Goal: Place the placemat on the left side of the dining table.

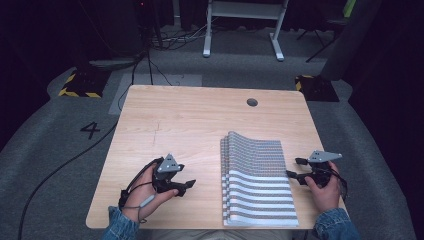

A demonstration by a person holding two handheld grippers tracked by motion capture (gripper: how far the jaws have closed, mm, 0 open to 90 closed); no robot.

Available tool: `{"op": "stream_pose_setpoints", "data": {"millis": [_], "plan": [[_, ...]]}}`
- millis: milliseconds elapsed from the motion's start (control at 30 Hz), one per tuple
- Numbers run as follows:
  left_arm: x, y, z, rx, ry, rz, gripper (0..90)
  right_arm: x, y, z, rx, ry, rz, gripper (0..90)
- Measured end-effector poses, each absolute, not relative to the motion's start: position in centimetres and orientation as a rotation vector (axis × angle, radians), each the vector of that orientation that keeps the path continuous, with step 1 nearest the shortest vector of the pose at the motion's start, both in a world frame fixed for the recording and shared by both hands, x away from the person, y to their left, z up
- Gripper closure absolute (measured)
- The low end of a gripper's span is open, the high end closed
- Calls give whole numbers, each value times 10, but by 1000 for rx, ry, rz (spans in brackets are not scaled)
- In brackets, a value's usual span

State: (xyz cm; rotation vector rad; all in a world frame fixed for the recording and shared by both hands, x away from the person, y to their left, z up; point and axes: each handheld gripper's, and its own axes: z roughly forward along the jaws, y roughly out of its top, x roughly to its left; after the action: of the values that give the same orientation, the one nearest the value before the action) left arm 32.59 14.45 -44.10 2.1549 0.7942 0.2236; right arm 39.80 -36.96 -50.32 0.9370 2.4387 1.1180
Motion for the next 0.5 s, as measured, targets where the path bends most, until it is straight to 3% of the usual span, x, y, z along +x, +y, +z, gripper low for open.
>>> {"op": "stream_pose_setpoints", "data": {"millis": [500], "plan": [[351, 72, -446, 2136, 670, 88, 344, 398, -370, -503, 937, 2437, 1116, 279]]}}
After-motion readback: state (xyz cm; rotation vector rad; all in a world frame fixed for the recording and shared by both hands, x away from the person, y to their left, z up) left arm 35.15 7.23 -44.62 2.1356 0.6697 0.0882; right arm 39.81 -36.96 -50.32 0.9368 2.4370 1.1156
